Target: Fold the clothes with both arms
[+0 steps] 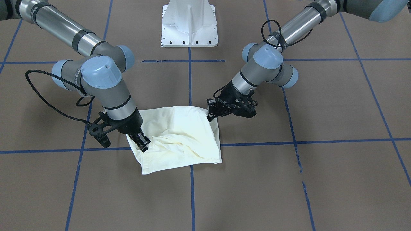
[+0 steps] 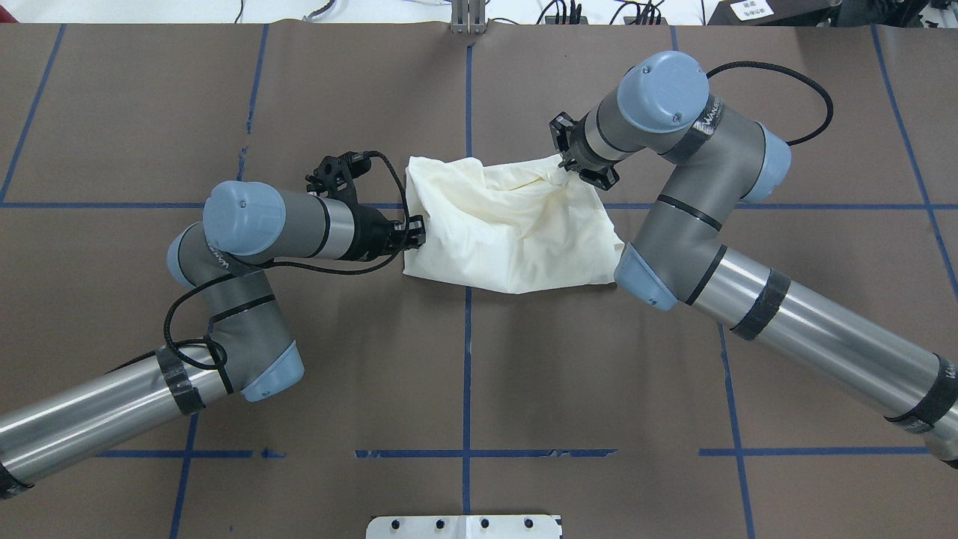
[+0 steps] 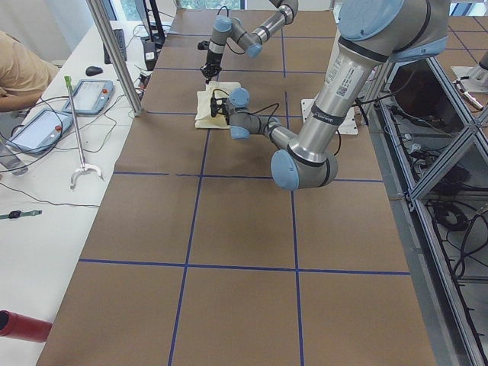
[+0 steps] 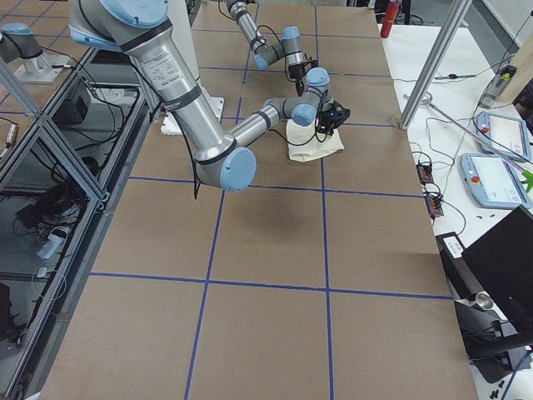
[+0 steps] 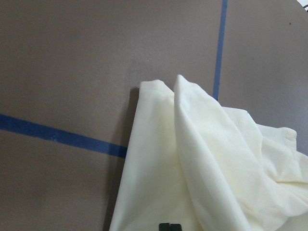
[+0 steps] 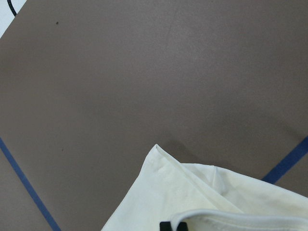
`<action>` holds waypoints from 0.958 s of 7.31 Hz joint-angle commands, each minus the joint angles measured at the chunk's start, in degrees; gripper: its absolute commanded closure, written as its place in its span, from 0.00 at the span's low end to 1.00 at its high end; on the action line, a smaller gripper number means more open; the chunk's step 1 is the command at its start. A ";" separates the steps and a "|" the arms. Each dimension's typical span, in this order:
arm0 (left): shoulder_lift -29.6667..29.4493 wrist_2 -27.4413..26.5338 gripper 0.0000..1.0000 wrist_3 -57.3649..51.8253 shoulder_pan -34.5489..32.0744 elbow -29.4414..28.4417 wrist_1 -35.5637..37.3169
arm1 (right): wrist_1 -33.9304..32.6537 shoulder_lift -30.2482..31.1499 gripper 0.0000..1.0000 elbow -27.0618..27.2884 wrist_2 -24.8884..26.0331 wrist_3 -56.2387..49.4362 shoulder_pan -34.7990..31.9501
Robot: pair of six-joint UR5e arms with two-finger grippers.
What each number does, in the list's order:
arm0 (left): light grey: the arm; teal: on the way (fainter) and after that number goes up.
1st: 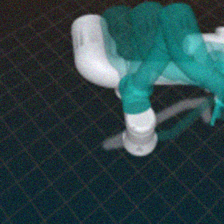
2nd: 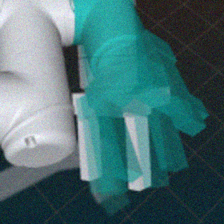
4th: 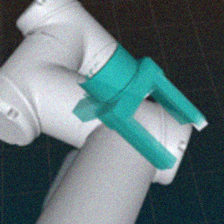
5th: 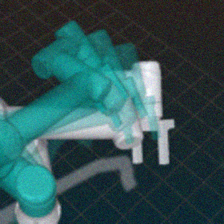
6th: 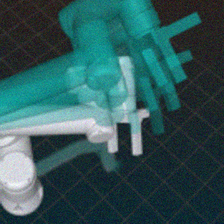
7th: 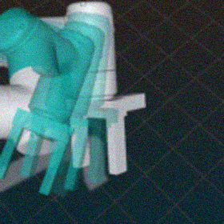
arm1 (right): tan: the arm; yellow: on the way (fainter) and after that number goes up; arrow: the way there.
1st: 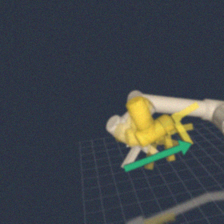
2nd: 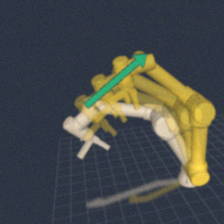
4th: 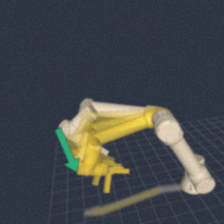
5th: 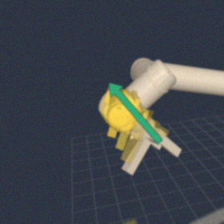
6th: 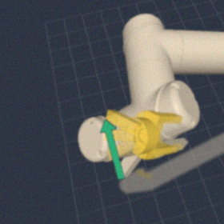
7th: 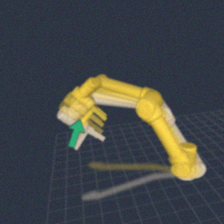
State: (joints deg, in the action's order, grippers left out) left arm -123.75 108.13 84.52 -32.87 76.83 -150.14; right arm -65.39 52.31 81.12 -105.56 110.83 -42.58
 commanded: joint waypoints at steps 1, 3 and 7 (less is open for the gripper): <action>3.67 9.24 1.00 -9.94 0.26 -0.02 -4.96 | 0.00 0.07 1.00 0.00 0.00 0.09 -0.04; 3.43 9.73 1.00 -9.90 0.61 0.25 -6.04 | 0.00 0.24 1.00 0.00 0.09 0.00 -0.04; 8.76 10.86 1.00 -3.34 2.72 4.52 -11.83 | 0.00 0.51 1.00 -0.09 0.09 -0.26 -0.04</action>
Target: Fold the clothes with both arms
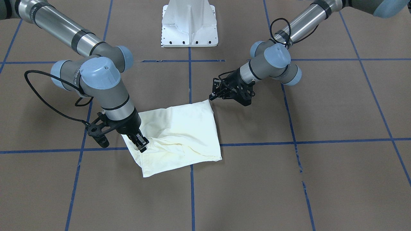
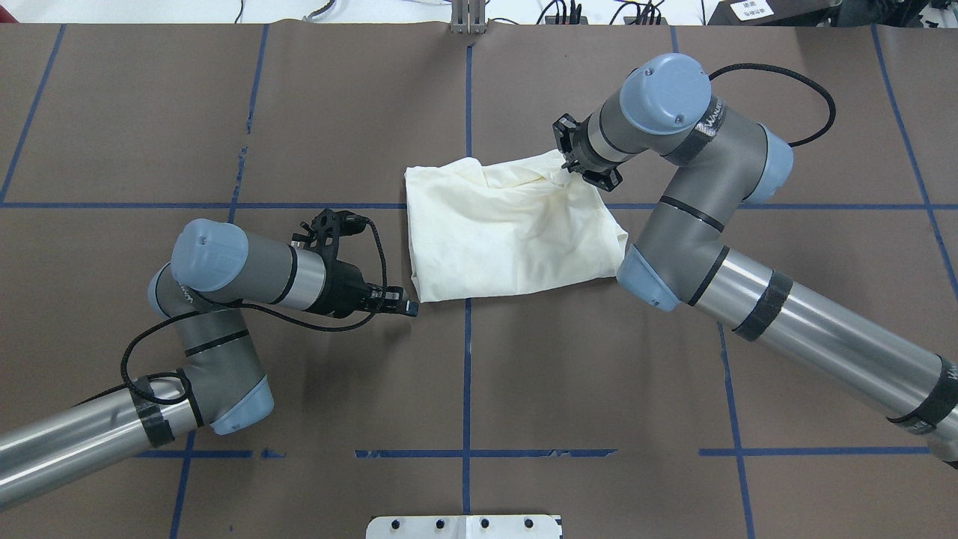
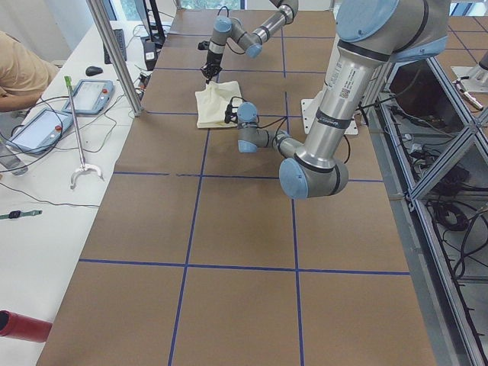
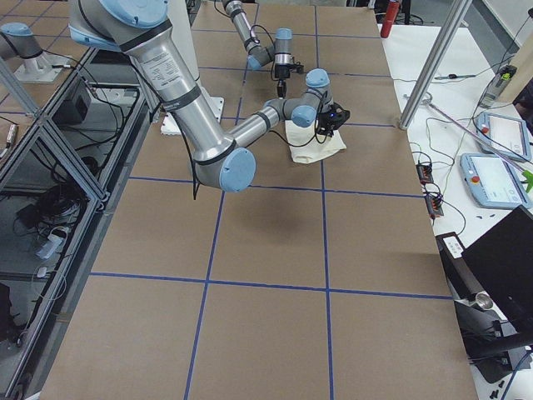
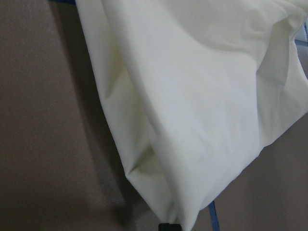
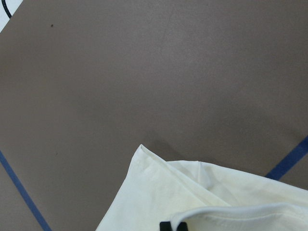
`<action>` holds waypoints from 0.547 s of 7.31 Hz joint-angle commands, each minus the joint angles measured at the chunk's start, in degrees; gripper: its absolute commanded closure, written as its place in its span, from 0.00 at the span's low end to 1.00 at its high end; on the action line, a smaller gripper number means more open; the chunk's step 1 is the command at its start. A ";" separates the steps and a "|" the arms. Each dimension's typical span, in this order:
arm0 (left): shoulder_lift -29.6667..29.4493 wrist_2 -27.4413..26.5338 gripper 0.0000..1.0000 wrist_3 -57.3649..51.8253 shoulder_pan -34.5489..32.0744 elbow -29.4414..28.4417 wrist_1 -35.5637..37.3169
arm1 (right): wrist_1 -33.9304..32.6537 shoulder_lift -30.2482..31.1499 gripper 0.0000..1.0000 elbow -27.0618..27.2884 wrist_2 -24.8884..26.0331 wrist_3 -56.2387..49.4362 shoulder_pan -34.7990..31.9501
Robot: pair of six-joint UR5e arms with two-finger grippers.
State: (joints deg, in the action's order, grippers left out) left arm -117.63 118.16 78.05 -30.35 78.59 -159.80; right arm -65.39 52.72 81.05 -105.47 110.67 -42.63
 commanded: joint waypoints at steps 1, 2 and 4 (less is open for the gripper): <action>2.32 -0.20 1.00 6.47 0.20 4.45 -2.01 | 0.00 0.10 1.00 -0.02 0.00 -0.19 0.00; -0.47 -3.86 1.00 10.50 0.55 4.12 -0.70 | 0.00 0.19 1.00 -0.28 0.09 -0.36 0.00; -3.65 -5.22 1.00 10.46 -0.59 4.12 3.78 | -0.09 -0.25 0.06 -2.55 0.09 -9.00 -1.57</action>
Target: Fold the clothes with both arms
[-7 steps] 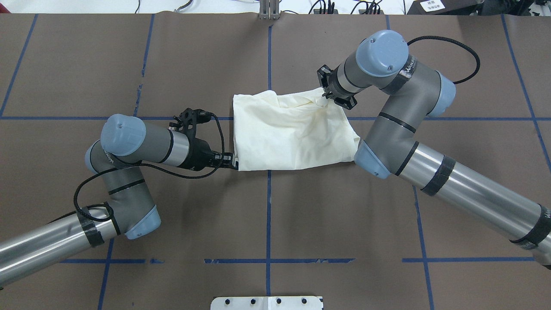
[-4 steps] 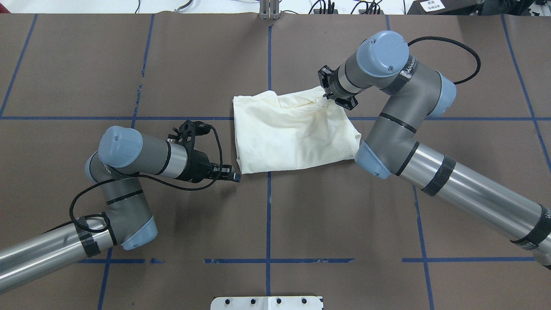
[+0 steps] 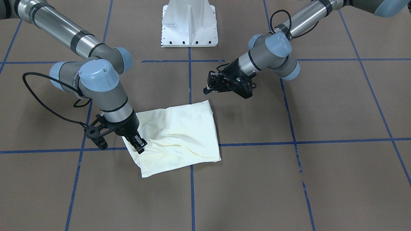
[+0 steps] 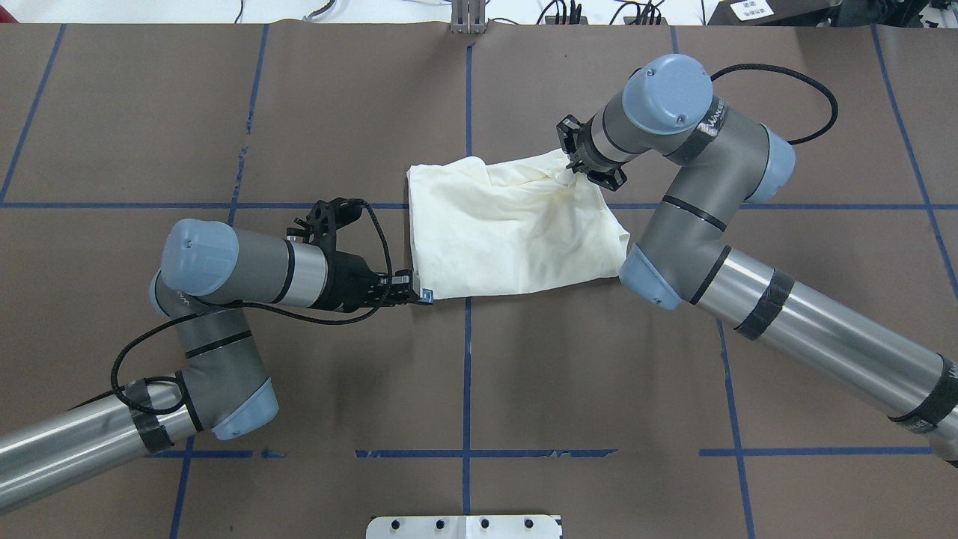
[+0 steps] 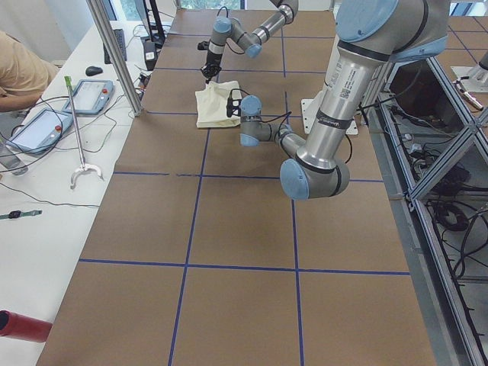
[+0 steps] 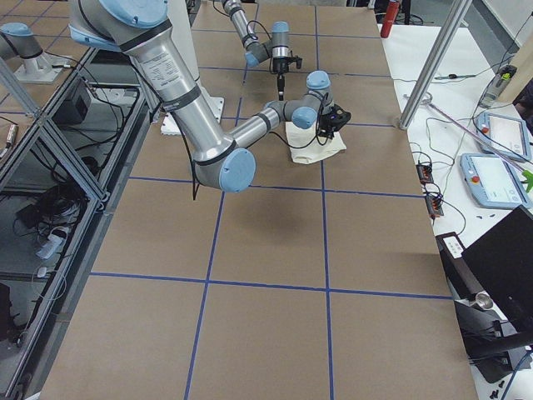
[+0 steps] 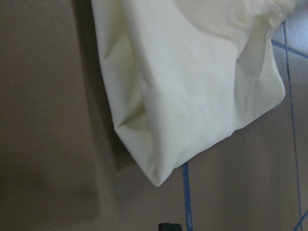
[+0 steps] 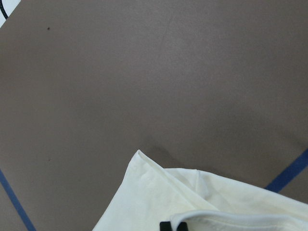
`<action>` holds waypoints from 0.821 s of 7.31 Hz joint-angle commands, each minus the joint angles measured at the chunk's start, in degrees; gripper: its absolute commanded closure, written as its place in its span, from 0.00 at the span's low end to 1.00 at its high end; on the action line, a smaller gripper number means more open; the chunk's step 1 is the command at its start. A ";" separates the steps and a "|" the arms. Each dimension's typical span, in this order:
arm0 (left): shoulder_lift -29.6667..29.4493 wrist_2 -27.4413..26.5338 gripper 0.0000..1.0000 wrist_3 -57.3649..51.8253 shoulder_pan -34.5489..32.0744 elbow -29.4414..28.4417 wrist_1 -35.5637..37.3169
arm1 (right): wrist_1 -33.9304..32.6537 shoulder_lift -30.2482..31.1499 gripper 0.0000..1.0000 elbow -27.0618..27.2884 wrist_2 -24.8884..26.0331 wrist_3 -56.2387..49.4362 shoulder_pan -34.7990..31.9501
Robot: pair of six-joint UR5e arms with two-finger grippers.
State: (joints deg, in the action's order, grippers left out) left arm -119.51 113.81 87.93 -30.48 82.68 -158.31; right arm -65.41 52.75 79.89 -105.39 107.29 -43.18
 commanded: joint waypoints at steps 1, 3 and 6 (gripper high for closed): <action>-2.74 -3.14 1.00 0.58 -0.46 -0.84 3.60 | -0.16 -0.28 0.00 -2.45 0.01 -11.69 -3.38; -9.22 -5.35 1.00 0.58 -0.37 -8.73 3.71 | -0.25 0.33 0.00 -2.55 -3.30 -21.49 -8.30; -9.52 -5.36 1.00 -3.09 -0.55 -13.06 3.62 | 0.02 0.33 0.00 -2.20 -6.75 -21.51 -9.29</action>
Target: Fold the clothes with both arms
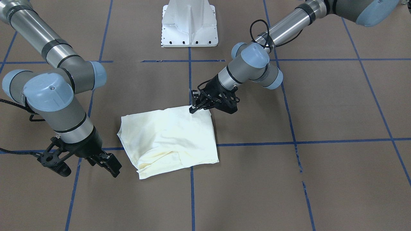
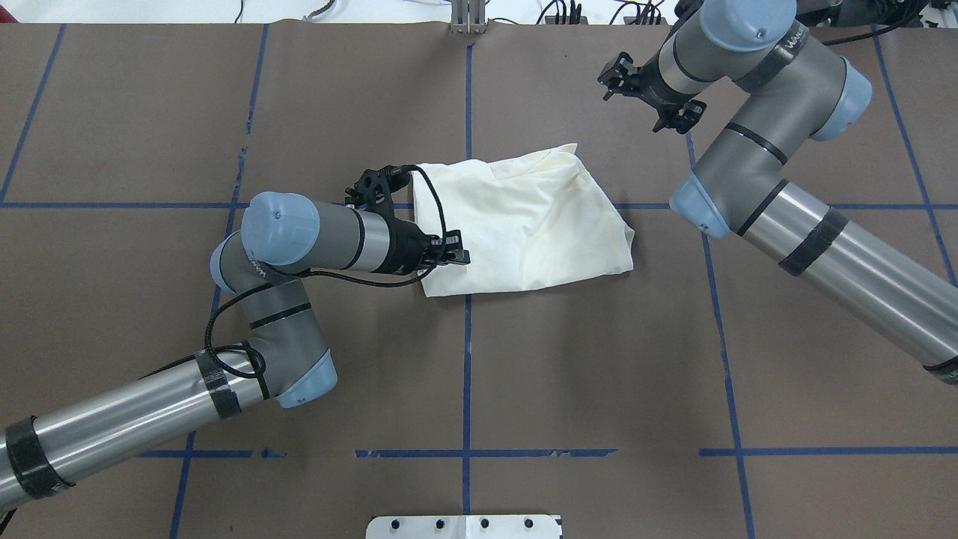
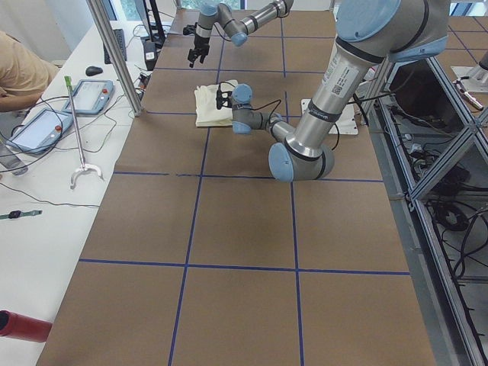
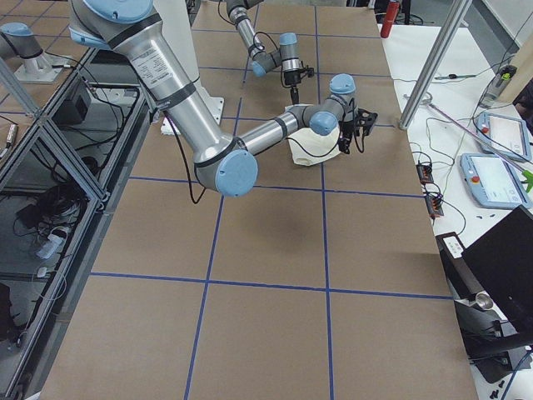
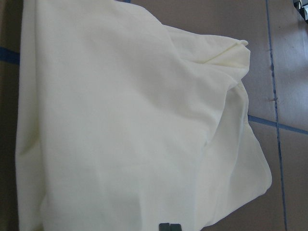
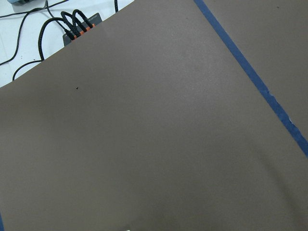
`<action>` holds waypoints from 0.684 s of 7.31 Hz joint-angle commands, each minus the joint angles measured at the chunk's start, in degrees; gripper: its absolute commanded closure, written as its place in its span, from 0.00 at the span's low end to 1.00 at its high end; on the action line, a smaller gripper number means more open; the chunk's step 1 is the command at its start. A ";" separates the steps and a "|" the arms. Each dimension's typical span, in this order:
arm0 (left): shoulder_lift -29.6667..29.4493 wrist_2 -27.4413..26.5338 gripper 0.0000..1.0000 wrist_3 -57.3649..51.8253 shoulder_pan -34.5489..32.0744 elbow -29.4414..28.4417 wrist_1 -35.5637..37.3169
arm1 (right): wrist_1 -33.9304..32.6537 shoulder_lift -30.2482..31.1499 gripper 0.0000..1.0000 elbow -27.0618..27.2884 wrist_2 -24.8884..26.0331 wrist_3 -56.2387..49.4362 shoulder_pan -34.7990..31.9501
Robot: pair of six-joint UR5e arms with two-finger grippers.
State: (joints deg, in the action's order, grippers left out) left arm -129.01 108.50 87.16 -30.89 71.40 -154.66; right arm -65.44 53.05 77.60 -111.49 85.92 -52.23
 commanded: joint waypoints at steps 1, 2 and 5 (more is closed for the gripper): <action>0.51 0.13 1.00 -2.95 -0.57 -1.61 0.15 | 0.05 0.03 0.00 0.09 -0.66 -0.14 -0.24; 1.39 0.31 1.00 -2.96 -0.92 -1.52 0.15 | -0.03 0.03 0.00 0.18 -0.66 -0.14 -0.33; 3.06 5.11 1.00 -2.96 -4.42 -0.91 0.24 | -0.12 -0.14 0.00 0.44 -0.66 0.03 -0.33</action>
State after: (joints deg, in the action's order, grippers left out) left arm -126.76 110.94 84.22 -33.38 70.10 -154.44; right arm -65.53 52.99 77.91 -112.15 85.88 -52.55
